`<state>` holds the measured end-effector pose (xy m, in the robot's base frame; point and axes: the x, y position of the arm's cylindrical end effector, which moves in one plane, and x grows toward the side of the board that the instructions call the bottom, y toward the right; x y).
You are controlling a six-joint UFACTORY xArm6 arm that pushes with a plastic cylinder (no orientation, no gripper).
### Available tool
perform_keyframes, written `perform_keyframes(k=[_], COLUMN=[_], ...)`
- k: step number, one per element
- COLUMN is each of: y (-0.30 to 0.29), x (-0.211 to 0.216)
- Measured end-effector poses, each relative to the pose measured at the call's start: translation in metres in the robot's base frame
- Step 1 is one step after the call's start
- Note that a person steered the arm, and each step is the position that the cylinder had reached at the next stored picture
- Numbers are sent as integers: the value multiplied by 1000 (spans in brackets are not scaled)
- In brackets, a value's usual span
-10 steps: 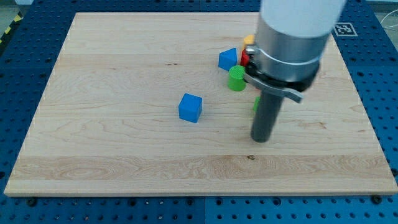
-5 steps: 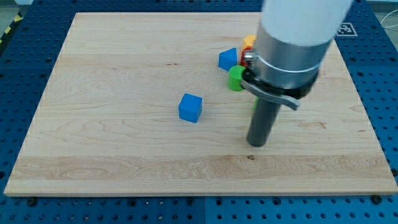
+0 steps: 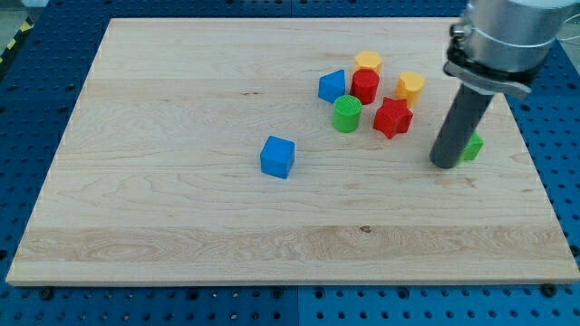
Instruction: Move the green star towards the yellow heart
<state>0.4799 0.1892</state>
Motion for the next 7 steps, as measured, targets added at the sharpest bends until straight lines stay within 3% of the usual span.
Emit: perform_keyframes(k=[1,3,7], y=[0,79,31], x=[15,20,15])
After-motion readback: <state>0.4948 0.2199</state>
